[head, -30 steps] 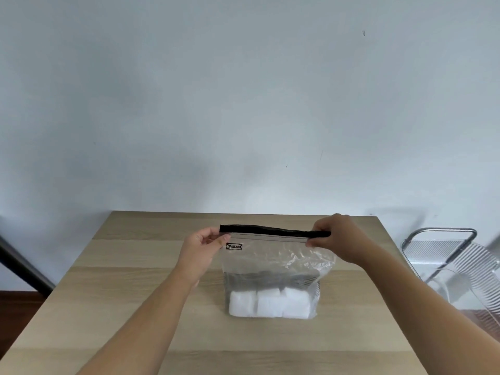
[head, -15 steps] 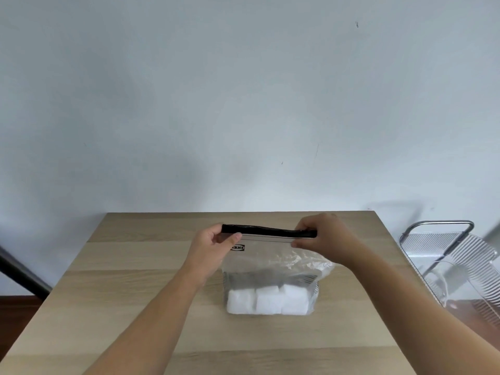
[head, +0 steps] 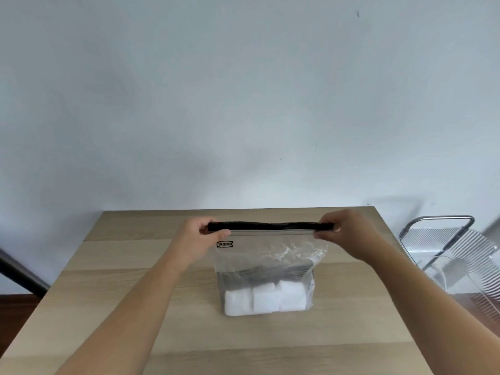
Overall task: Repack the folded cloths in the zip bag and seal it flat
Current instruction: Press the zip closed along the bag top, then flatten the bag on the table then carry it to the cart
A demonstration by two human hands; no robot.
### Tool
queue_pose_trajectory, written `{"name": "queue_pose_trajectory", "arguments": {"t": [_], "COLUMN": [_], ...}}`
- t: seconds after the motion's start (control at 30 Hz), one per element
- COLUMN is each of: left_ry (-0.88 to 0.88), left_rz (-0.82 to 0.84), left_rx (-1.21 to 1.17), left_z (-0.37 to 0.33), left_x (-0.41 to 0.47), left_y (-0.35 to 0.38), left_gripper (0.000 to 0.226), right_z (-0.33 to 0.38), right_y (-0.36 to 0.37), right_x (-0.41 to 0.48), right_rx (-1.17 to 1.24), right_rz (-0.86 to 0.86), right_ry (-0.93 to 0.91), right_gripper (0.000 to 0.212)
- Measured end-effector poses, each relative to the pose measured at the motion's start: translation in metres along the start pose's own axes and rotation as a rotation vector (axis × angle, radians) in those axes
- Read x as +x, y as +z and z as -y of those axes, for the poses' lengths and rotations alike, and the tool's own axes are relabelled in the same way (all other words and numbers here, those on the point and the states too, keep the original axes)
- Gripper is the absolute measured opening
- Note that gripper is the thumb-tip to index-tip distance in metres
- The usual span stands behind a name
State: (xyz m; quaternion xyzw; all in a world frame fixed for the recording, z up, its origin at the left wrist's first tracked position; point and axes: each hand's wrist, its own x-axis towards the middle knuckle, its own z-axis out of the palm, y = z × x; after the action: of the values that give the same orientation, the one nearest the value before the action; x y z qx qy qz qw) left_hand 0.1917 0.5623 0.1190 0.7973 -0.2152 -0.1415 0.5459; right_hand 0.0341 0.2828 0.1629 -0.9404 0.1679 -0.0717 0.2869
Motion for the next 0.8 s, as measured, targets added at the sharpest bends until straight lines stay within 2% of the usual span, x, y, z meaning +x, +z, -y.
{"name": "queue_pose_trajectory", "arguments": {"t": [0.1, 0.17, 0.27, 0.3, 0.37, 0.43, 0.53, 0.63, 0.8], "left_ry": [-0.07, -0.099, -0.211, -0.252, -0.31, -0.337, -0.351, -0.347, -0.414], "left_rz": [-0.083, -0.106, -0.04, -0.01, 0.049, 0.091, 0.009, -0.092, -0.107], "left_rx": [-0.196, -0.281, -0.345, -0.346, -0.353, -0.368, -0.345, -0.305, -0.193], "left_z": [0.008, 0.012, 0.023, 0.029, 0.043, 0.059, 0.08, 0.095, 0.115], "left_x": [-0.004, -0.007, -0.013, -0.016, -0.023, -0.03, -0.033, -0.033, -0.04], "left_y": [0.006, 0.014, 0.022, 0.024, 0.027, 0.035, 0.052, 0.063, 0.074], "left_gripper": [0.014, 0.025, 0.044, 0.054, 0.06, 0.042, 0.012, 0.011, 0.013], "right_z": [-0.021, -0.029, -0.038, -0.041, -0.048, -0.055, -0.061, -0.064, -0.074], "right_y": [0.001, 0.009, 0.024, 0.03, 0.044, 0.063, 0.092, 0.114, 0.139], "right_x": [0.0, 0.001, 0.002, 0.001, -0.001, -0.005, -0.009, -0.008, -0.011], "right_rx": [0.213, 0.377, 0.573, 0.62, 0.672, 0.694, 0.707, 0.713, 0.662], "right_rz": [-0.079, -0.081, -0.058, -0.026, 0.089, 0.212, 0.258, 0.181, 0.151], "right_ry": [0.055, 0.091, 0.117, 0.125, 0.165, 0.218, 0.251, 0.262, 0.346], "right_gripper": [0.022, 0.019, 0.01, 0.01, 0.019, 0.026, 0.021, 0.006, 0.016]}}
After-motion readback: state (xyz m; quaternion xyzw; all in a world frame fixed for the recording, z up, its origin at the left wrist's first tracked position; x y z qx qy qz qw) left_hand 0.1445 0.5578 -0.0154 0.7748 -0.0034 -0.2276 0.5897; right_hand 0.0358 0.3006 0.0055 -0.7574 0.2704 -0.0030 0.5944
